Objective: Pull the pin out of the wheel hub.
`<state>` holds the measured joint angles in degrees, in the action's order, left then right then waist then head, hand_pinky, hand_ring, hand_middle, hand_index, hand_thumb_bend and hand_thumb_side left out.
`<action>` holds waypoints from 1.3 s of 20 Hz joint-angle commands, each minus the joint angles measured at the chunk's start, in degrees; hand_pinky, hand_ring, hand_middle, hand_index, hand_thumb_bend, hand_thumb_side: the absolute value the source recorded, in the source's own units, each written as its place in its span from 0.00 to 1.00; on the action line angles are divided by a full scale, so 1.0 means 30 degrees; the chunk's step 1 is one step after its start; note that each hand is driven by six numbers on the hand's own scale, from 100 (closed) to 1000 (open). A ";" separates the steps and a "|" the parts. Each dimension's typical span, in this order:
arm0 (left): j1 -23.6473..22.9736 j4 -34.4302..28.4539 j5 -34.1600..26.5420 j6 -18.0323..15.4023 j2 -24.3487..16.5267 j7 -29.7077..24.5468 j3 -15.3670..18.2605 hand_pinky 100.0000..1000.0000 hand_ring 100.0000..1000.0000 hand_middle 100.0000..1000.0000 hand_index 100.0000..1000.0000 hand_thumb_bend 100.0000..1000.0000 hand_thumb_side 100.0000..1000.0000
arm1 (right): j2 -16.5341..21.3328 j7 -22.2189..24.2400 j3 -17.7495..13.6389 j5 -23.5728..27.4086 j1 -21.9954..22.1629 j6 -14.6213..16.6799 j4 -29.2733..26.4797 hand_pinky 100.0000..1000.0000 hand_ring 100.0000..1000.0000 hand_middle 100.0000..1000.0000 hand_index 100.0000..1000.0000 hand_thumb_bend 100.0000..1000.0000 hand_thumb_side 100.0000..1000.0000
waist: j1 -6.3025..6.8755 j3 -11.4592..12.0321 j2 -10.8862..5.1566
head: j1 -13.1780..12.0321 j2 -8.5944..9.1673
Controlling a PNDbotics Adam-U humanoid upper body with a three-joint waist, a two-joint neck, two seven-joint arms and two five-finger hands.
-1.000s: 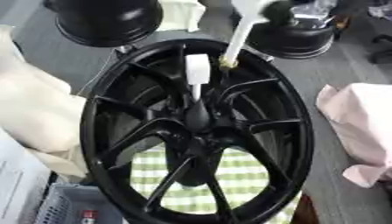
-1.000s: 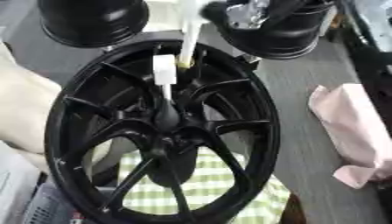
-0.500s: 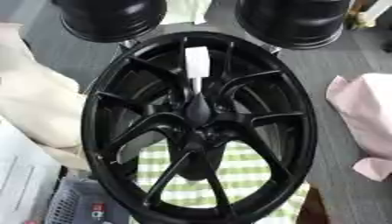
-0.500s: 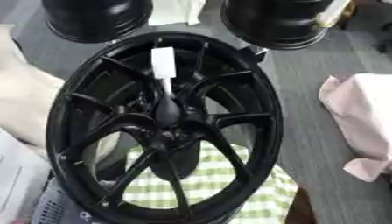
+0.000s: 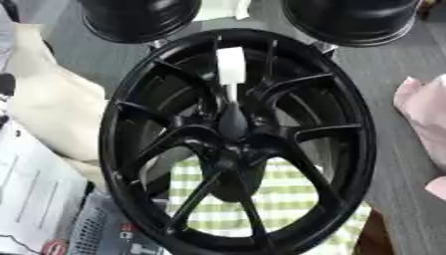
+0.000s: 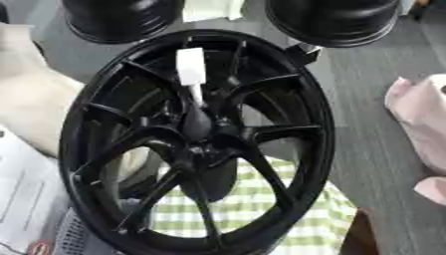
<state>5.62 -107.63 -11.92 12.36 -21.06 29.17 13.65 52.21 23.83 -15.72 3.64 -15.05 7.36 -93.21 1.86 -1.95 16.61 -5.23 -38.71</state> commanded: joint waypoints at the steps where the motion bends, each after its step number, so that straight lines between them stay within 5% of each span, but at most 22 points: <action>1: 0.0183 -0.0353 -0.0068 -0.0030 -0.0237 0.0091 0.0260 0.62 0.59 0.37 0.58 0.69 0.38 | -0.0159 -0.0149 -0.0887 0.0127 0.0232 0.0303 -0.0314 0.84 0.72 0.76 0.87 0.00 0.49 | -0.0018 -0.0073 -0.0213 | 0.0028 0.0166; 15: 0.0573 -0.0561 -0.0045 -0.0046 -0.0246 -0.0165 -0.0024 0.62 0.58 0.37 0.58 0.69 0.38 | -0.1695 -0.2630 0.0150 0.3228 0.0080 -0.0645 -0.3330 0.81 0.58 0.58 0.76 0.00 0.47 | 0.0091 0.0046 -0.0146 | 0.0202 0.0146; 26: 0.1503 -0.0799 0.0212 -0.0005 -0.0127 -0.0549 -0.0510 0.62 0.58 0.37 0.58 0.69 0.38 | -0.4244 -0.2504 0.1734 0.5119 -0.1070 -0.2273 -0.3698 0.81 0.56 0.54 0.72 0.00 0.54 | 0.0172 0.0377 -0.0009 | 0.0157 0.0240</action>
<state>9.56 -108.85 -11.52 12.44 -20.56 27.82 12.14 39.04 16.06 -10.48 18.32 -17.60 1.07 -104.01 2.43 -0.89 17.27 -4.68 -38.64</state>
